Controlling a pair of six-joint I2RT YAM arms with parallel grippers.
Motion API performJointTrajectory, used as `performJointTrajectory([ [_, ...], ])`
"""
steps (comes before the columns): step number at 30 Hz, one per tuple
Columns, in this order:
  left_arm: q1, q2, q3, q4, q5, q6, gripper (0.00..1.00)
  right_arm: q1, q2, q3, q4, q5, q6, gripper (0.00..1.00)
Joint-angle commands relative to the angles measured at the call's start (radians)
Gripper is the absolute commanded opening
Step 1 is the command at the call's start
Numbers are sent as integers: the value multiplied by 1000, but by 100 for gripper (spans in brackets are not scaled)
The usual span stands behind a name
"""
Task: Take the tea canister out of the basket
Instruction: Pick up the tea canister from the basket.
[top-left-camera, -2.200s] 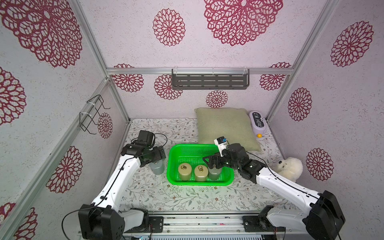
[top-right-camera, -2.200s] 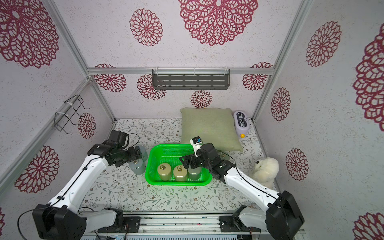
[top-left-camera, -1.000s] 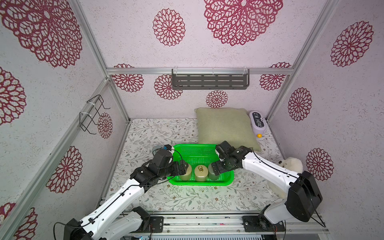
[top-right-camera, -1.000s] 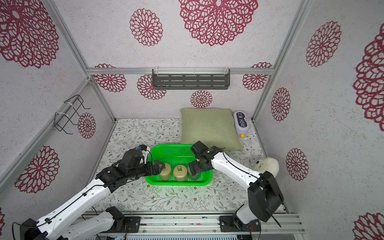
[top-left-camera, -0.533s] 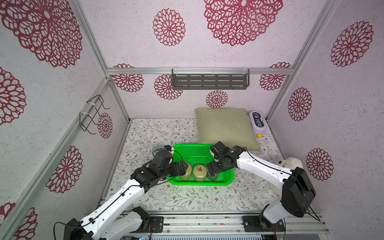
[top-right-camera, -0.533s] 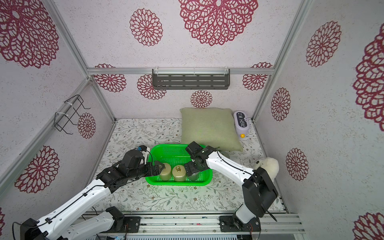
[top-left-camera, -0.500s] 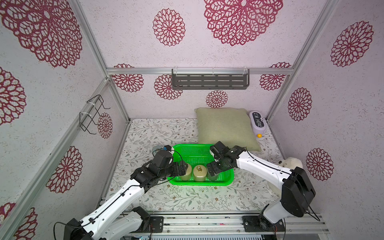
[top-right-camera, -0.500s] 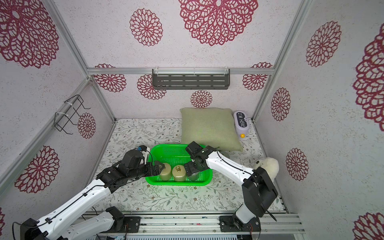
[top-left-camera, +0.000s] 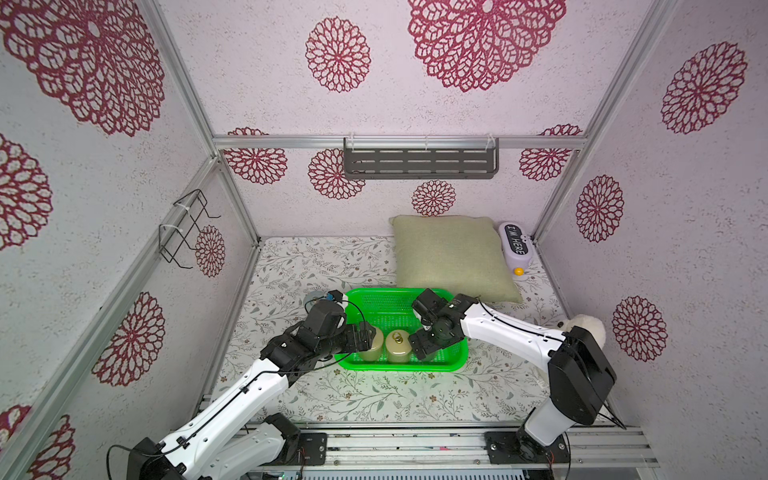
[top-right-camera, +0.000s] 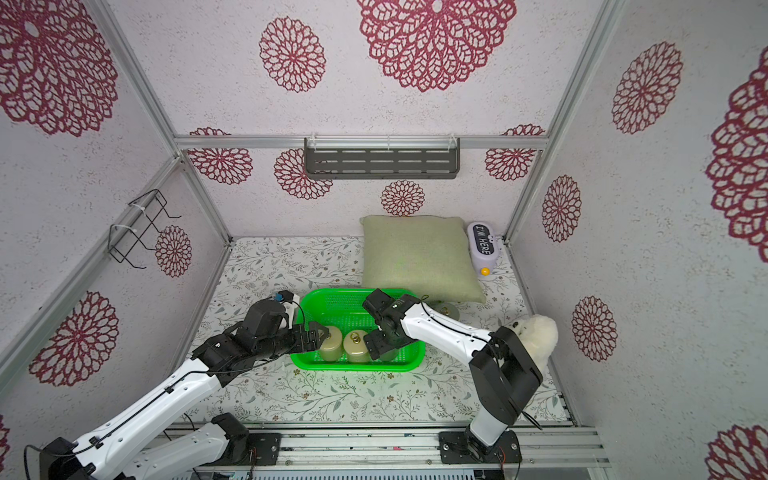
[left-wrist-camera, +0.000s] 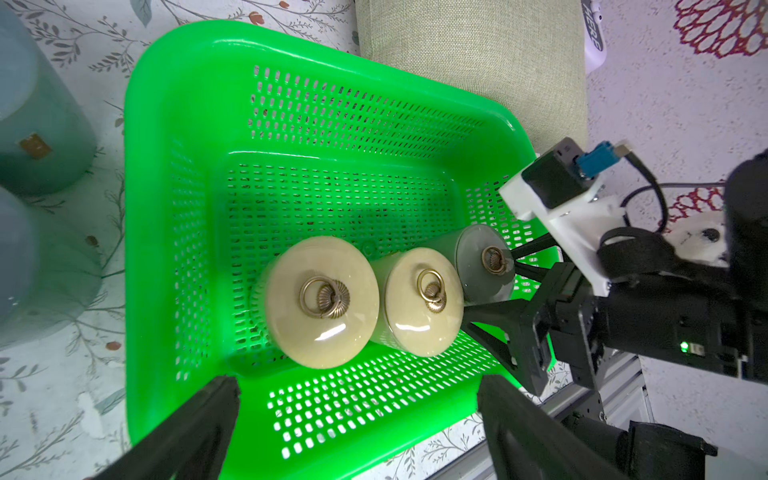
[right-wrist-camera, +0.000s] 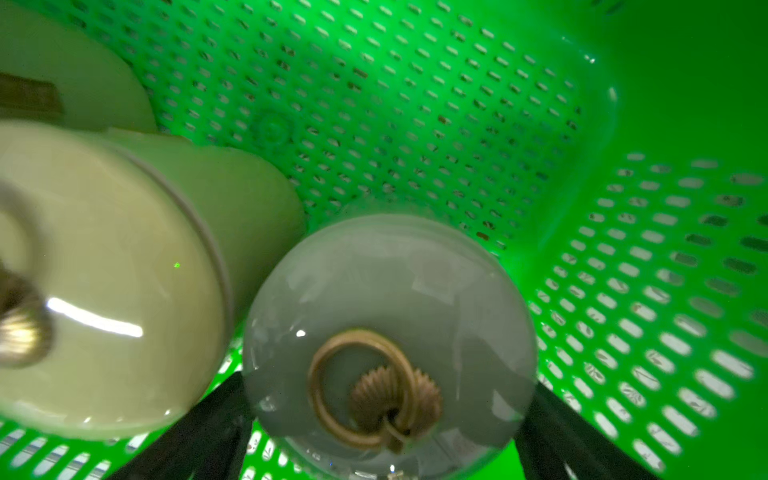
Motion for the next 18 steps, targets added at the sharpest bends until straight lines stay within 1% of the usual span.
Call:
performJointTrajectory([
  [1,-16,-17,-11,20,-3,15,97,6,12,30,3,47,-11,99],
  [5,-21,-18,-12,20,-4,17,97,5,61,57,19,78,-16,99],
  [12,-26,-21,-12,14,-7,19,97,5,122,93,47,52,-29,99],
  [18,-27,-27,-13,16,-8,19,97,5,148,91,57,32,-31,91],
])
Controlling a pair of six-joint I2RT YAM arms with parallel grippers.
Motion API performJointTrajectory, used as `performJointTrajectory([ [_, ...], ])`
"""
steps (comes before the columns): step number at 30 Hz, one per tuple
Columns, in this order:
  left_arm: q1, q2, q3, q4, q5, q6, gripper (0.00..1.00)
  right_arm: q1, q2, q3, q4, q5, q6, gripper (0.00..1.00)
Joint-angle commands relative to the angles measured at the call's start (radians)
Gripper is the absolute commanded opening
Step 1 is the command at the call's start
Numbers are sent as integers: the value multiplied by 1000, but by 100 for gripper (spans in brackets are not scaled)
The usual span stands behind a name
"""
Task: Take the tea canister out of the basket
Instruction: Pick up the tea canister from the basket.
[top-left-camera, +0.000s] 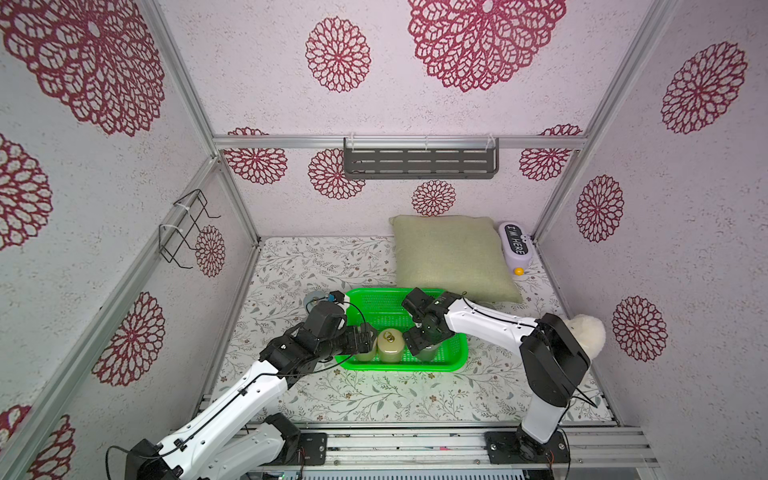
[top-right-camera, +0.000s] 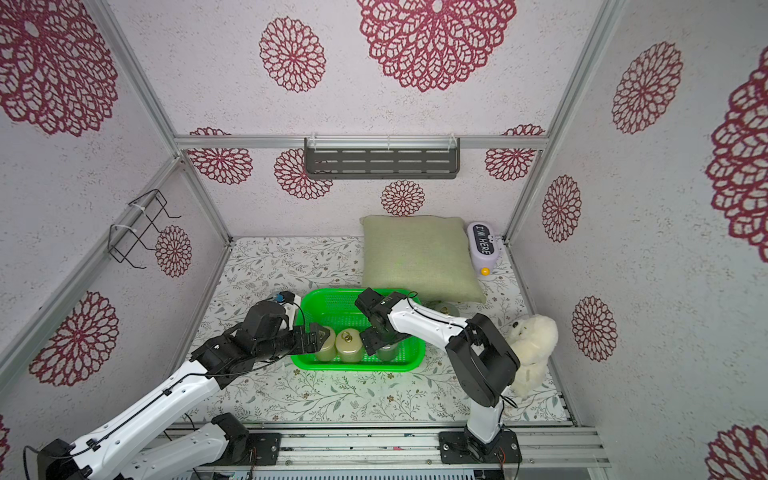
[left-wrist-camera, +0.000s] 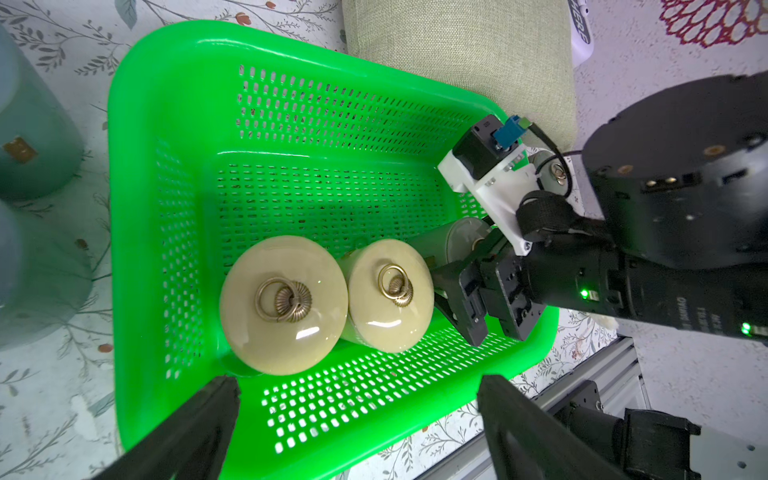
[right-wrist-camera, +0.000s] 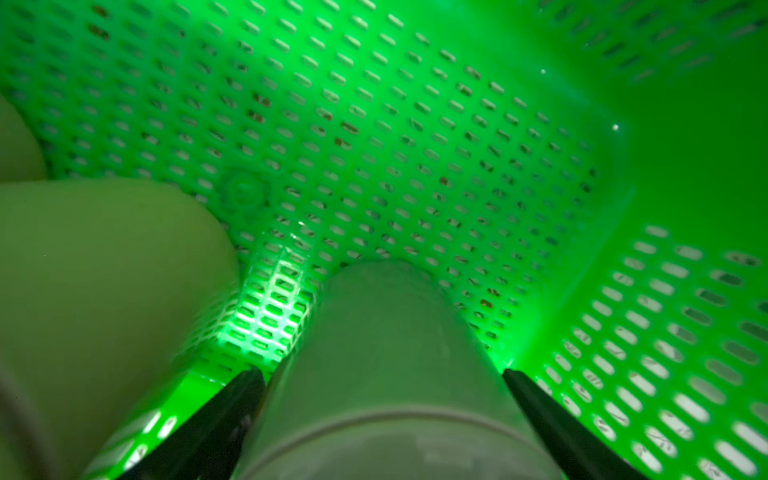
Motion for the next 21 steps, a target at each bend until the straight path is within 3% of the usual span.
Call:
performJointTrajectory([
  [1,-11,-16,-13,16,-8,10,97,4,1,20,9,-17,-6,90],
  [5,-12,-23,-17,16,-13,11,97,4,-1,16,-3,-17,-8,87],
  [9,-12,-23,-15,16,-12,10,97,4,-16,11,-15,-20,-4,64],
  [21,-19,-24,-12,31,-1,5,97,-2,-109,76,-77,21,4,64],
])
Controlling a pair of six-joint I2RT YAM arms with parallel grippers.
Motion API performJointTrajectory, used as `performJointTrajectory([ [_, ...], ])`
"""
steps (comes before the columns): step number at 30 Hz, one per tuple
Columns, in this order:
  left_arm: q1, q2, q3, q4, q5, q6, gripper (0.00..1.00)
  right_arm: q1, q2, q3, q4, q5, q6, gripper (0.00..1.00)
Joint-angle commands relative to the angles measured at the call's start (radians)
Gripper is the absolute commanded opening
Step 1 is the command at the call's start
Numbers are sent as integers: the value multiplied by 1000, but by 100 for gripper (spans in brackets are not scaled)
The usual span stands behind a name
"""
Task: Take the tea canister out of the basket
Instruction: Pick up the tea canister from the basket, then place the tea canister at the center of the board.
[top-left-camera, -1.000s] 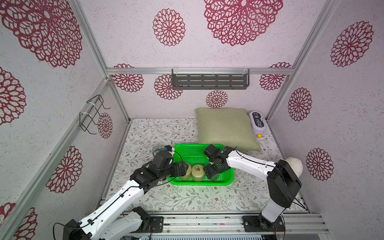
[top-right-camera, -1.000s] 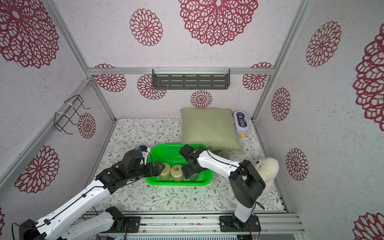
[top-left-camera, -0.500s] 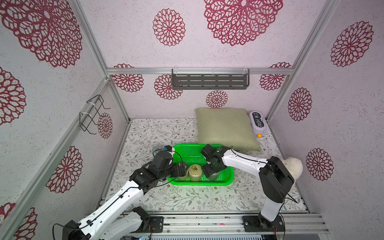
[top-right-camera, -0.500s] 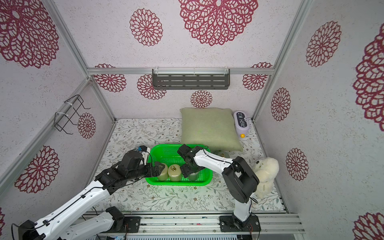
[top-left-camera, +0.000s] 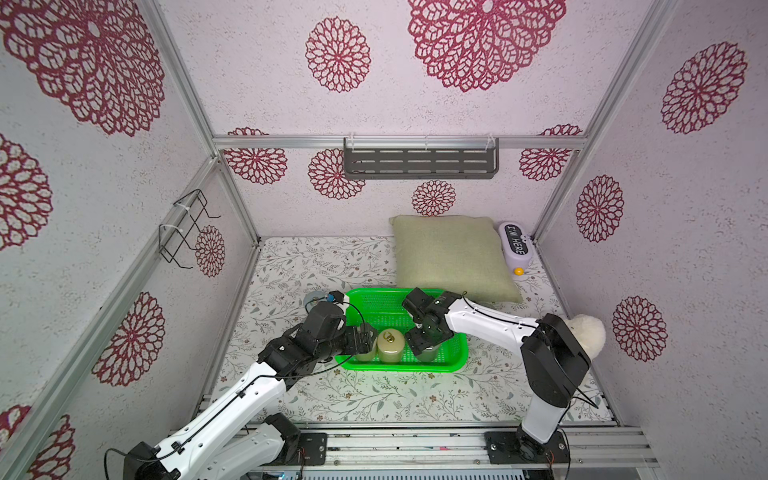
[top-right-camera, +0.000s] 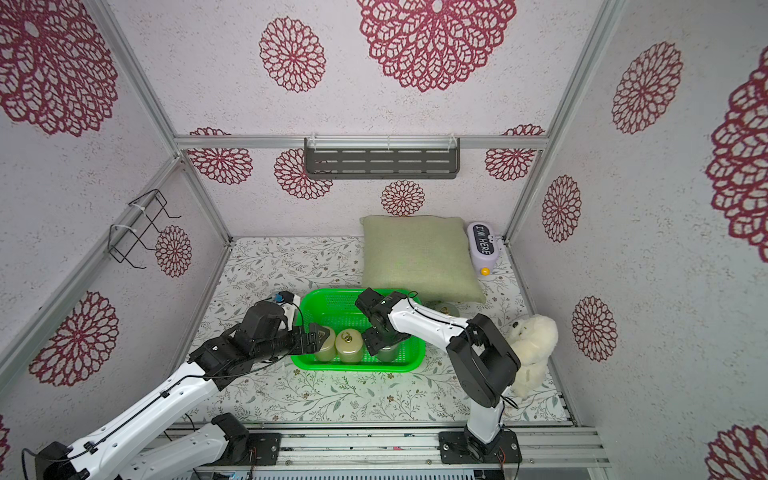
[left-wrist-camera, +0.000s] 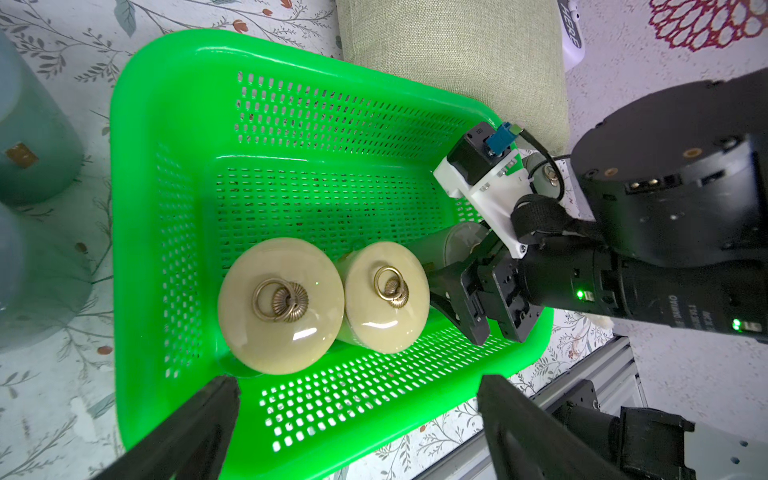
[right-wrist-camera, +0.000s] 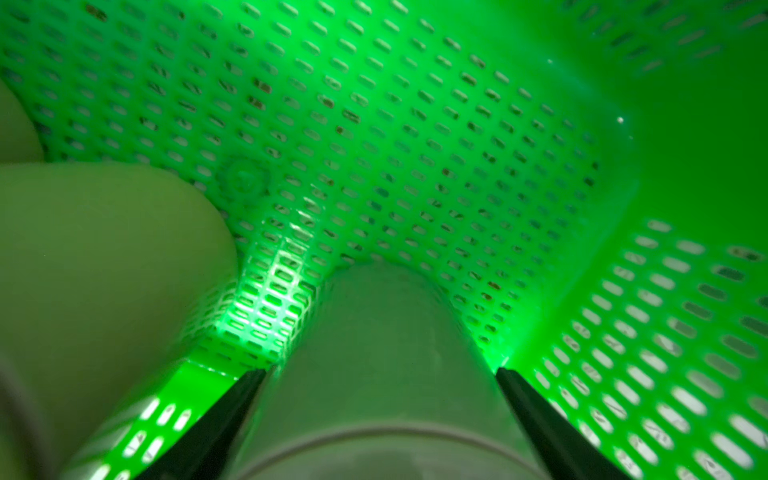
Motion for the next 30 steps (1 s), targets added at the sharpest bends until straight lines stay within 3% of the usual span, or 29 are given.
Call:
performJointTrajectory([
  [1,-15,-12,-12,35,3,3,97,-4,-95,70,-42,25,6,64],
  [14,-59,2,-17,110,21,-19,97,-118,-182,234,-145,54,6,63],
  [30,-119,-4,-31,185,19,-2,97,-474,-278,240,-181,69,-45,62],
])
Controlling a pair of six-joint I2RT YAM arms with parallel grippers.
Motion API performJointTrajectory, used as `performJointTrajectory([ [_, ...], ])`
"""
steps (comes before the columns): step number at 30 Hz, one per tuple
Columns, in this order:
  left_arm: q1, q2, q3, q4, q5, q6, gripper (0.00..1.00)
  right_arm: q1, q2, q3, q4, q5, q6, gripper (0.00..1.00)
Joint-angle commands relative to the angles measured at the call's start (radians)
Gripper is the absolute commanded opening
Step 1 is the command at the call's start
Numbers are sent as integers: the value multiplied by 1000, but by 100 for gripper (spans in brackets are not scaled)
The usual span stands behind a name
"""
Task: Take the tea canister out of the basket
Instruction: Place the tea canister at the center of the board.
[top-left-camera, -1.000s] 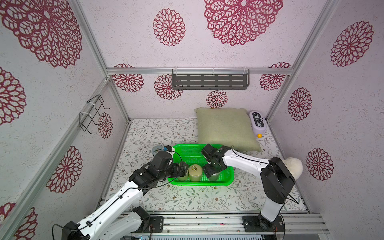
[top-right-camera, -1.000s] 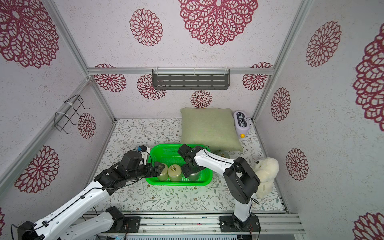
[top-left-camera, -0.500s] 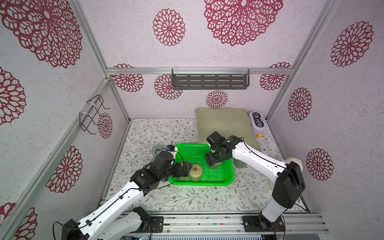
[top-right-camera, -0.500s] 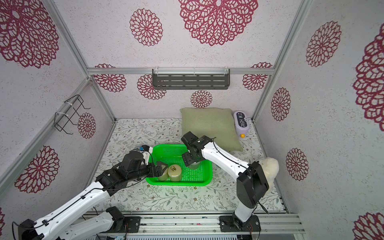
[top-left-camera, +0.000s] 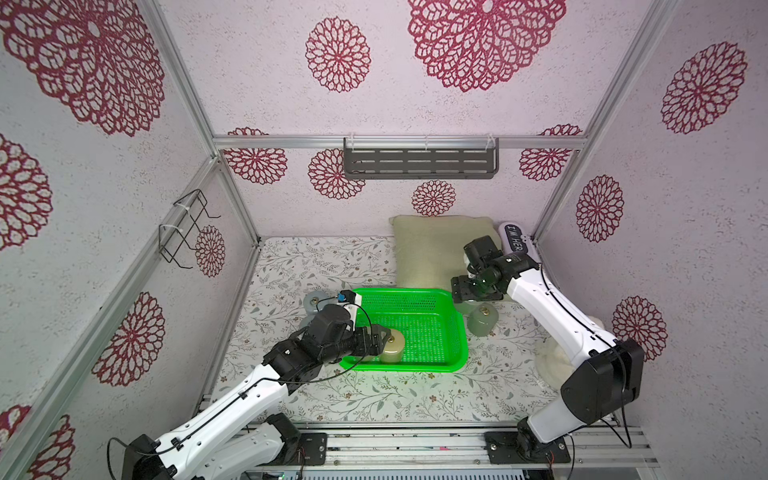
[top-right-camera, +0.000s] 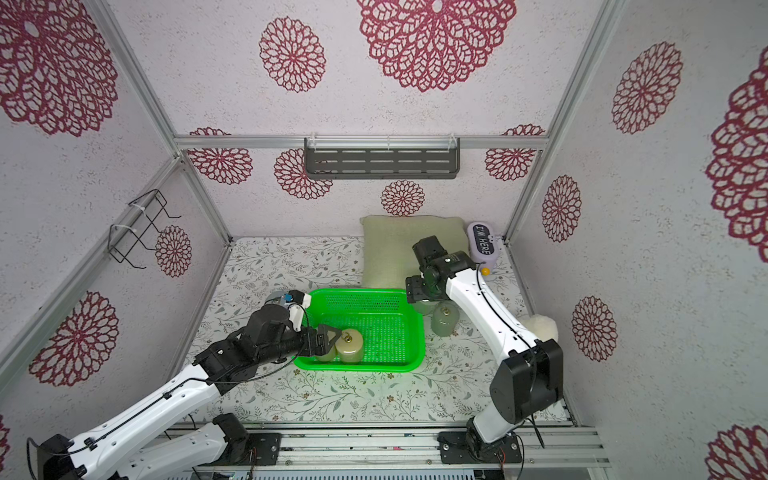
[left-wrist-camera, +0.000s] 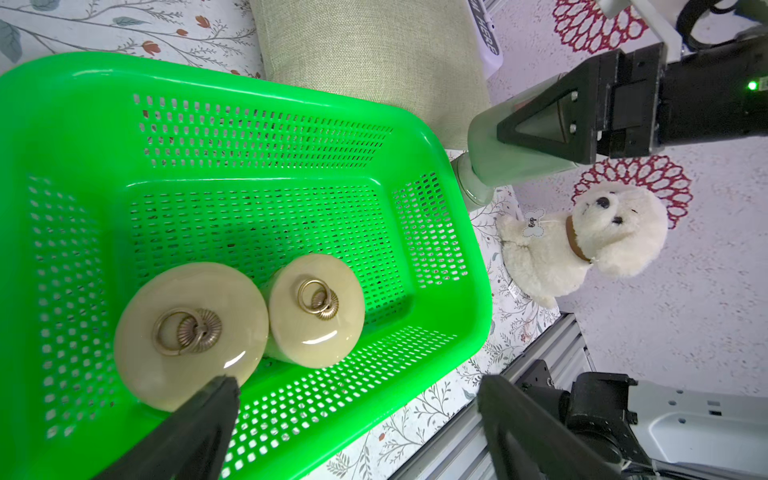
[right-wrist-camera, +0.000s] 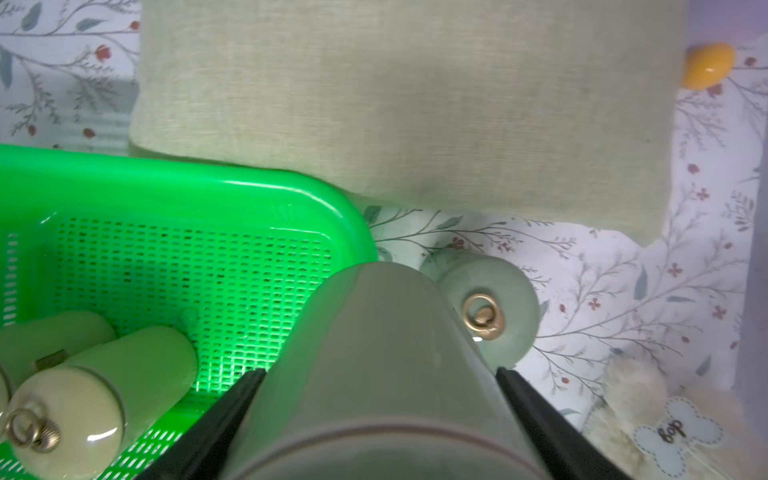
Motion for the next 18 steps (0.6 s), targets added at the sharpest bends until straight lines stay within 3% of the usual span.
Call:
performJointTrajectory([
  [1,-23,-5,-16,47,-1,16,97,-75,-71,15,3,35,-38,62],
  [5,-35,-8,-26,64,-3,21,97,-181,-83,-12,18,3,-42,62],
  [18,-49,-46,-45,81,-10,42,97,-382,-34,-44,53,15,-24,62],
])
